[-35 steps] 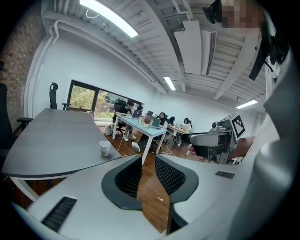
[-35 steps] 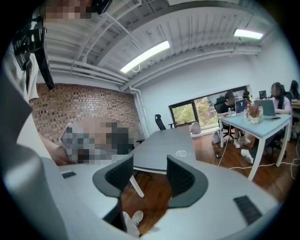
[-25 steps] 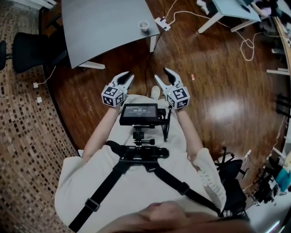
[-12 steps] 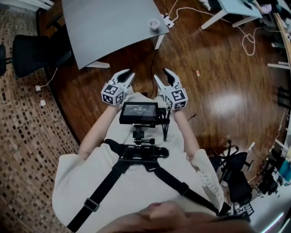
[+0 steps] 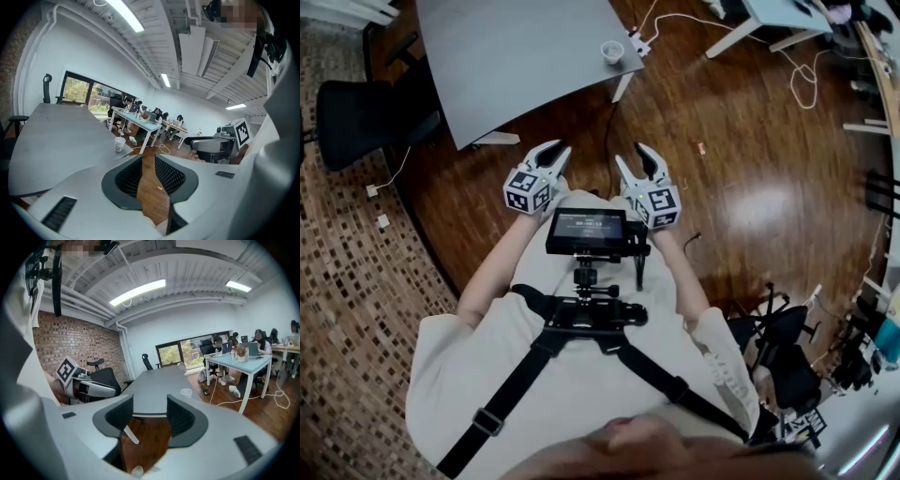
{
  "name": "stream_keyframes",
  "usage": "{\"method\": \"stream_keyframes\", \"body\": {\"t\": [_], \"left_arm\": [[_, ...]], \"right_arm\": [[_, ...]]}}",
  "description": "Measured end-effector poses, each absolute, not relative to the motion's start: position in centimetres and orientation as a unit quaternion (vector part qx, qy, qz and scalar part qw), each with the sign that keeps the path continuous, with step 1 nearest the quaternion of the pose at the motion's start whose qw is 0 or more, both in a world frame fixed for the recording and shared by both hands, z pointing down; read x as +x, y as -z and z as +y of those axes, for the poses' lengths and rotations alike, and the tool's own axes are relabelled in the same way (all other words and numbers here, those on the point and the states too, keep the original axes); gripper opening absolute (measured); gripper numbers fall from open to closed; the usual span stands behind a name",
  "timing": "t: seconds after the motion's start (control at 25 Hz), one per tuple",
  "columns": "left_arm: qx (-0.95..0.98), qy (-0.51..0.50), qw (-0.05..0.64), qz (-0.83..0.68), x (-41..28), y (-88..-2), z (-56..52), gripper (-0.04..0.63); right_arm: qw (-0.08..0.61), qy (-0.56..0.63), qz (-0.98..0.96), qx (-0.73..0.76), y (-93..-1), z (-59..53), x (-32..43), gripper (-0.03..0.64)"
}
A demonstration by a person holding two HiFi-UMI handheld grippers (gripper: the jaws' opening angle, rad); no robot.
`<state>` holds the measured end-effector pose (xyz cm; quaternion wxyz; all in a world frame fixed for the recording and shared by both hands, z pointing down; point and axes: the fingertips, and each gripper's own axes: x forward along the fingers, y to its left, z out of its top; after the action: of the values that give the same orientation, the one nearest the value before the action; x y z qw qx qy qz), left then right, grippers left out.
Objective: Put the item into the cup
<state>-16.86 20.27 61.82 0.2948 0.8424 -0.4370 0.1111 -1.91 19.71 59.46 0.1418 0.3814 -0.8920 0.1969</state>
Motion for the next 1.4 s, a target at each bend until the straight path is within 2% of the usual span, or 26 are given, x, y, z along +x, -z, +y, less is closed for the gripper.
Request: {"method": "stream_keyframes", "body": {"t": [1.4], "left_arm": [[0.832, -0.118, 0.304, -0.448, -16.7, -62.4, 19.1, 0.087]], "right_arm": [[0.153, -0.160, -0.897, 0.382, -58.8, 18.1, -1.0, 0.235]]}}
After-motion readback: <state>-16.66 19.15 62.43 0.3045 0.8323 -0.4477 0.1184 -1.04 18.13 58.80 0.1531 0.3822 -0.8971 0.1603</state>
